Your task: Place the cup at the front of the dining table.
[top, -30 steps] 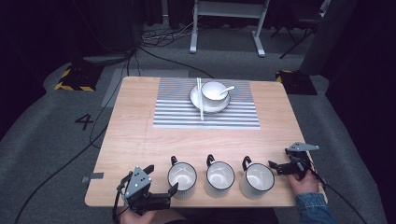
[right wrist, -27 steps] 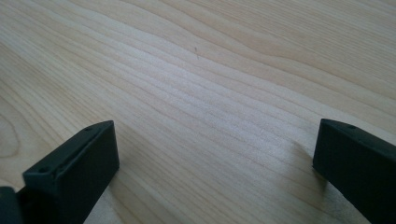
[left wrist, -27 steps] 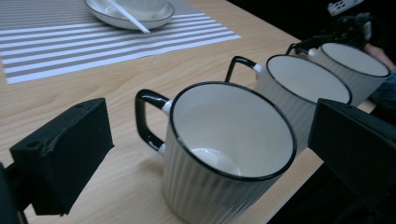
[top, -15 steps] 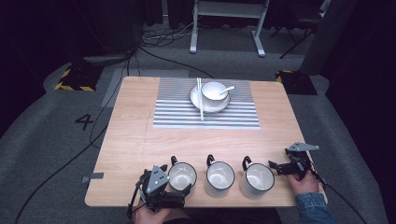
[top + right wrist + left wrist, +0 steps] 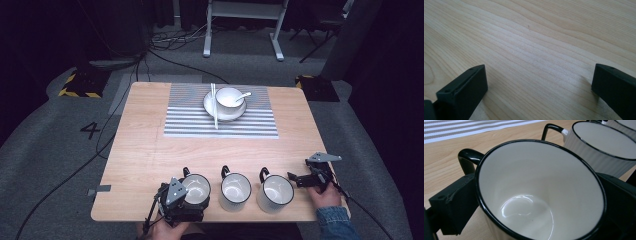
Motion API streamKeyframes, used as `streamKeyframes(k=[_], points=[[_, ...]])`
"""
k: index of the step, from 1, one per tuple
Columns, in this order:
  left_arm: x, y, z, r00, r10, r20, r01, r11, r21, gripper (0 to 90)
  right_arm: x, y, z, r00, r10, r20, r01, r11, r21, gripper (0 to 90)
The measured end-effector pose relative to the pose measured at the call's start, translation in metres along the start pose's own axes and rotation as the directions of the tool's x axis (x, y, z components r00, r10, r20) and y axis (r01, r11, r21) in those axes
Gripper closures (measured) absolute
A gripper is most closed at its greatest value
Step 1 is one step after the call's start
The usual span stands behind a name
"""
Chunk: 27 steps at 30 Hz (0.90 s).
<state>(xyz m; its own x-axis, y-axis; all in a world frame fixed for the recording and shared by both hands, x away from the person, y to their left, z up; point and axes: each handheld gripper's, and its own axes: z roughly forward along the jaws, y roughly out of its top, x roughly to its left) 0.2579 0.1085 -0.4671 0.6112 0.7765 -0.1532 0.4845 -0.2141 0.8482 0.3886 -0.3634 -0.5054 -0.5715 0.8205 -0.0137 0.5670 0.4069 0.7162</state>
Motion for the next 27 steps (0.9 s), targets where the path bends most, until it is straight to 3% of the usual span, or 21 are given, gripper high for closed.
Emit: streamKeyframes(k=[9,13,19,24,27], points=[[0.003,-0.007,0.017,0.9996,0.027,0.008,-0.028,0.999,0.035,0.0,0.0,0.0,0.0,1.0,0.002,0.0,-0.002,1.0,0.0,0.4],[0.004,-0.011,0.018,0.9996,0.024,0.017,-0.024,0.9995,-0.019,0.0,0.0,0.0,0.0,1.0,0.002,0.0,-0.002,1.0,0.0,0.4],[0.004,-0.019,0.022,0.9993,0.034,0.016,-0.033,0.9989,-0.034,0.1,0.0,0.0,0.0,1.0,0.0,-0.001,0.0,1.0,0.001,0.4],[0.004,-0.027,0.026,0.9983,0.058,0.0,-0.058,0.9938,-0.095,1.3,0.0,0.0,0.0,1.0,-0.002,-0.001,0.002,1.0,0.0,0.4],[0.003,-0.028,0.026,0.9972,0.074,-0.013,-0.075,0.9914,-0.107,2.2,0.0,0.0,0.0,1.0,0.002,0.0,-0.002,1.0,0.0,0.4]])
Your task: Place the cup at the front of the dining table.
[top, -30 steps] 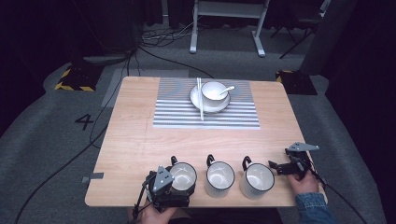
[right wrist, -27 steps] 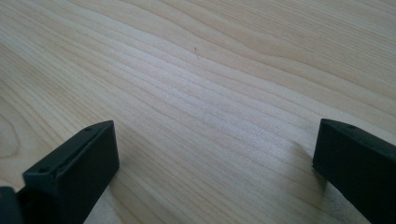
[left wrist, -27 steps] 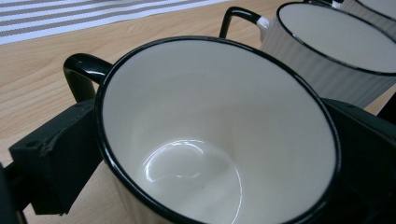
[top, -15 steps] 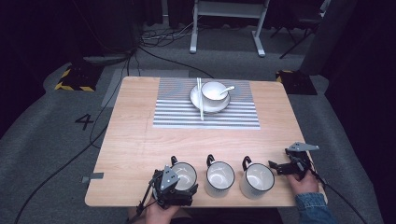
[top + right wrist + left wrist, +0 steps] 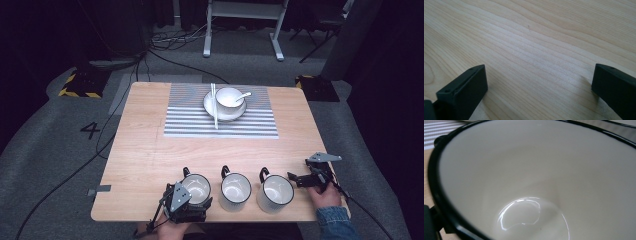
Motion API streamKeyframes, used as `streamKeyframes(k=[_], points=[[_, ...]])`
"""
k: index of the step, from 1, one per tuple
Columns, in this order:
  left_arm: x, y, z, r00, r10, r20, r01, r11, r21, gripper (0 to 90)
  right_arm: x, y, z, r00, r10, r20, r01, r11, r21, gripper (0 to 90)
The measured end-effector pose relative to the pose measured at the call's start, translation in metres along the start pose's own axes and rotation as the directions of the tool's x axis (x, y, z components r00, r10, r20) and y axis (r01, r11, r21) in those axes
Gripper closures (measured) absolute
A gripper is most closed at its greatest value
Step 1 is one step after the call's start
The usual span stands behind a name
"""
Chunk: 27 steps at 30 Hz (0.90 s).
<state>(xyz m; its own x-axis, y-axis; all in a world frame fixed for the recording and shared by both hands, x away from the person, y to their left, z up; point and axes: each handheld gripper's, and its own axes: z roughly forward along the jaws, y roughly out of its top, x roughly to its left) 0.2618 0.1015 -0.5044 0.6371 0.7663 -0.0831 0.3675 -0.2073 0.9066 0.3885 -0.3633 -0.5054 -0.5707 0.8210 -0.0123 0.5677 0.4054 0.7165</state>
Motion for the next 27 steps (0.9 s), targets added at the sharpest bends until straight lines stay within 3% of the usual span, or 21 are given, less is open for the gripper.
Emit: streamKeyframes(k=[12,19,22,27], points=[[0.0,0.003,-0.001,0.9999,0.012,-0.011,-0.011,0.9997,0.019,3.1,0.0,0.0,0.0,1.0,0.0,0.0,0.0,1.0,0.0,0.4],[0.005,0.012,-0.002,0.9995,-0.025,0.02,0.024,0.9981,0.057,3.5,0.0,0.0,0.0,1.0,0.0,0.0,0.0,1.0,0.0,0.4],[0.008,0.016,-0.003,0.9997,-0.02,0.013,0.019,0.9972,0.072,3.5,0.0,0.0,0.0,1.0,0.0,0.0,0.0,1.0,0.0,0.4],[0.011,0.026,-0.01,1.0,0.002,0.005,-0.003,0.9983,0.059,3.5,0.0,0.0,0.0,1.0,0.0,0.0,0.0,1.0,0.0,0.4]])
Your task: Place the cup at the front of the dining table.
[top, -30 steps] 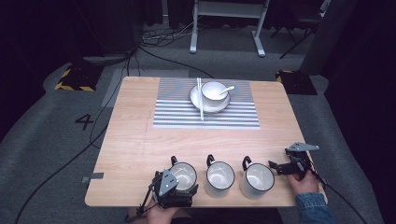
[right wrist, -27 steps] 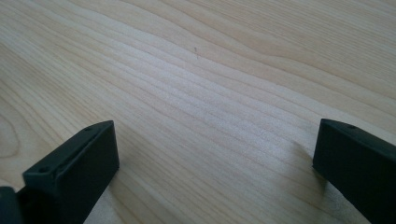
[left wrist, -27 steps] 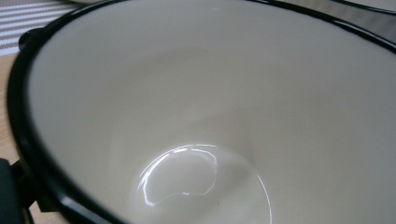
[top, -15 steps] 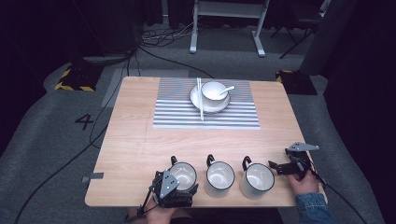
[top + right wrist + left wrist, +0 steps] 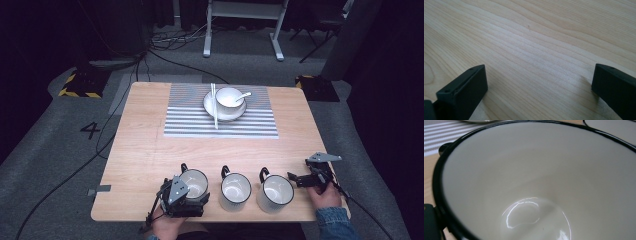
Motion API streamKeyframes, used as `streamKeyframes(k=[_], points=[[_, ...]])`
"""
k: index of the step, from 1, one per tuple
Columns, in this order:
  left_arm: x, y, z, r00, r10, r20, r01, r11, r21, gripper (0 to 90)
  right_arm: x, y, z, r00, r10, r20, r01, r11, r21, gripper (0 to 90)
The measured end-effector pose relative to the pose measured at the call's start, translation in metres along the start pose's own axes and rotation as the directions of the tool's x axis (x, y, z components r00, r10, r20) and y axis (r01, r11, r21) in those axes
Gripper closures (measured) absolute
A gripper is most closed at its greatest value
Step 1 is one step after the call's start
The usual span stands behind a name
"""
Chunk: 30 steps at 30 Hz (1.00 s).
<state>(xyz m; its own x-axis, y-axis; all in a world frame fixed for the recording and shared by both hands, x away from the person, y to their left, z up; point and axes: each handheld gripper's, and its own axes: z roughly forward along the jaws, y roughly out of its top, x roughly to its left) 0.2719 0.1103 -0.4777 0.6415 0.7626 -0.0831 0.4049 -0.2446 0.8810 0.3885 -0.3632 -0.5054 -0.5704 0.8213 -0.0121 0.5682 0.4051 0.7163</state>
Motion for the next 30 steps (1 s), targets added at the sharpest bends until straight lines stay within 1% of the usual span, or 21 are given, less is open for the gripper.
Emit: streamKeyframes(k=[1,2,4,5,8,9,10,12,13,17,18,20,21,22,24,25,27,28,30], points=[[0.001,0.003,-0.002,0.9998,0.015,-0.01,-0.015,0.9999,-0.007,3.5,0.0,0.0,0.0,1.0,-0.002,-0.001,0.002,1.0,0.0,0.4],[0.002,0.004,-0.003,1.0,0.008,-0.002,-0.008,0.9999,-0.009,3.5,0.0,0.0,0.0,1.0,-0.004,-0.003,0.004,1.0,0.0,0.3],[0.004,0.009,-0.006,0.9998,0.021,-0.007,-0.021,0.9997,-0.015,3.5,-0.001,0.0,0.0,0.9999,-0.013,-0.005,0.013,1.0,0.001,0.2],[0.005,0.01,-0.007,0.9999,0.016,-0.005,-0.016,0.9997,-0.017,3.5,-0.001,0.0,0.0,0.9999,-0.013,-0.005,0.013,1.0,0.0,0.2],[0.01,0.017,-0.009,0.9997,0.025,-0.003,-0.025,0.9995,-0.02,3.5,-0.001,0.0,0.0,0.9999,-0.013,-0.005,0.013,1.0,0.001,0.2],[0.011,0.019,-0.01,0.9997,0.023,0.005,-0.023,0.9996,-0.015,3.5,-0.001,0.0,0.0,0.9999,-0.013,-0.005,0.013,1.0,0.001,0.2],[0.012,0.02,-0.009,0.9998,0.019,0.006,-0.019,0.9996,-0.021,3.5,-0.001,0.0,0.0,0.9999,-0.013,-0.005,0.013,1.0,0.001,0.2],[0.015,0.023,-0.01,0.9997,0.021,0.014,-0.021,0.9997,-0.013,3.5,-0.001,0.0,0.0,0.9999,-0.011,-0.003,0.011,1.0,0.0,0.2],[0.017,0.026,-0.011,0.9995,0.029,0.013,-0.029,0.9995,-0.012,3.5,-0.001,0.0,0.0,0.9999,-0.014,-0.002,0.014,1.0,0.0,0.2],[0.025,0.033,-0.012,0.9998,0.012,0.016,-0.011,0.9999,-0.013,3.5,-0.001,0.0,0.0,0.9999,-0.014,-0.002,0.014,1.0,0.0,0.2],[0.027,0.034,-0.012,0.9999,0.014,0.01,-0.014,0.9998,-0.016,3.5,-0.001,0.0,0.0,0.9999,-0.014,-0.002,0.014,1.0,0.001,0.2],[0.032,0.039,-0.014,0.9999,0.007,0.013,-0.007,0.9999,-0.012,3.5,-0.001,0.0,0.0,0.9999,-0.014,-0.002,0.014,1.0,0.0,0.2],[0.033,0.04,-0.014,0.9999,-0.003,0.013,0.003,0.9999,-0.013,3.5,-0.001,0.0,0.0,0.9999,-0.015,-0.003,0.015,1.0,0.001,0.2],[0.035,0.043,-0.014,0.9999,0.01,0.004,-0.01,0.9999,-0.014,3.5,-0.001,0.0,0.0,0.9999,-0.014,-0.002,0.014,1.0,0.001,0.2],[0.037,0.048,-0.016,1.0,-0.005,0.002,0.005,0.9999,-0.013,3.5,-0.002,0.0,0.0,0.9998,-0.018,0.001,0.018,1.0,0.002,0.2],[0.038,0.05,-0.017,0.9998,-0.02,0.008,0.02,0.9998,-0.009,3.5,-0.002,0.0,0.0,0.9998,-0.018,0.0,0.018,1.0,0.003,0.2],[0.038,0.053,-0.019,0.9993,-0.036,0.011,0.036,0.9992,-0.019,3.5,-0.001,0.0,0.0,0.9999,-0.014,-0.002,0.014,1.0,0.0,0.2],[0.038,0.055,-0.02,0.9991,-0.04,0.016,0.04,0.999,-0.018,3.5,-0.001,0.0,0.0,0.9999,-0.014,-0.002,0.014,1.0,0.0,0.2],[0.038,0.058,-0.022,0.9987,-0.05,0.014,0.05,0.9983,-0.03,3.5,-0.001,0.0,0.0,0.9999,-0.014,-0.002,0.014,1.0,0.001,0.2]])
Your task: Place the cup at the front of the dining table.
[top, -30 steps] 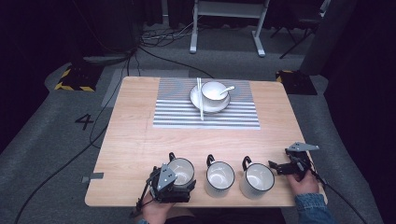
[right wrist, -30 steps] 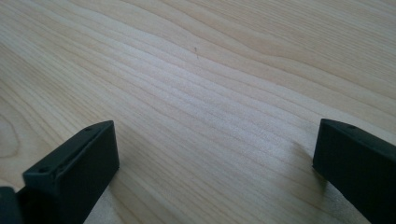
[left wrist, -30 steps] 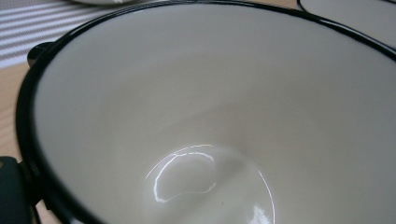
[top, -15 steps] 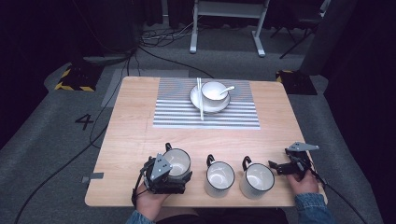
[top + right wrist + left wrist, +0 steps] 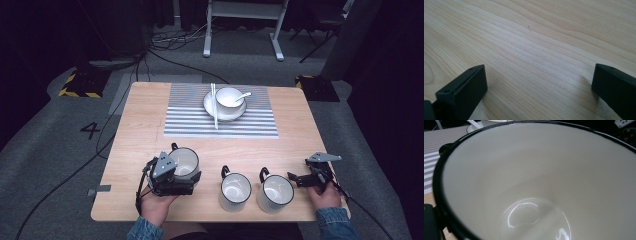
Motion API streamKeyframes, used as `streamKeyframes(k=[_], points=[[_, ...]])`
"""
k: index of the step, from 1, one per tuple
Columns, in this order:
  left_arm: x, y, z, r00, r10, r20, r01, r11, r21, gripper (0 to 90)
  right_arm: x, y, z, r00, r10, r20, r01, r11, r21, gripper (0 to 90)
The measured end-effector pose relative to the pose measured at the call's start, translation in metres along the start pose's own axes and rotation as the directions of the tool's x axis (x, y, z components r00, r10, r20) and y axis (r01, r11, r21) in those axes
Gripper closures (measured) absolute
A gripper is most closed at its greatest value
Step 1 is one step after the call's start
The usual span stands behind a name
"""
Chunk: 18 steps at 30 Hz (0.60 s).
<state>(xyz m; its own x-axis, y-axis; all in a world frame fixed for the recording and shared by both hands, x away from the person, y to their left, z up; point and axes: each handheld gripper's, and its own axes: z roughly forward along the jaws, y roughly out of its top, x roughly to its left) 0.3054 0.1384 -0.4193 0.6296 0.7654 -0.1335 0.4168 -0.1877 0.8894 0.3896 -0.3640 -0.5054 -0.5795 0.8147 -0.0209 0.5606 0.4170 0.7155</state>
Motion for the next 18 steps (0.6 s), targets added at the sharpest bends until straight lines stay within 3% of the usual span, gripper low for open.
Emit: streamKeyframes(k=[2,9,14,18], points=[[0.002,0.004,-0.001,0.9999,-0.01,0.0,0.01,0.9999,-0.003,3.5,0.0,0.0,0.0,1.0,-0.002,0.001,0.002,1.0,0.001,0.2],[0.011,0.019,0.0,0.9986,0.015,-0.05,-0.015,0.9999,0.002,3.5,0.0,0.0,0.0,1.0,0.003,0.002,-0.003,1.0,0.0,0.2],[0.025,0.028,0.006,0.999,-0.014,-0.043,0.013,0.9997,-0.022,3.5,0.0,0.0,0.0,1.0,0.002,0.003,-0.002,1.0,0.001,0.2],[0.033,0.036,0.009,0.999,-0.003,-0.044,0.002,0.9995,-0.03,3.6,0.0,0.0,0.0,1.0,-0.002,0.005,0.002,1.0,0.002,0.2]])
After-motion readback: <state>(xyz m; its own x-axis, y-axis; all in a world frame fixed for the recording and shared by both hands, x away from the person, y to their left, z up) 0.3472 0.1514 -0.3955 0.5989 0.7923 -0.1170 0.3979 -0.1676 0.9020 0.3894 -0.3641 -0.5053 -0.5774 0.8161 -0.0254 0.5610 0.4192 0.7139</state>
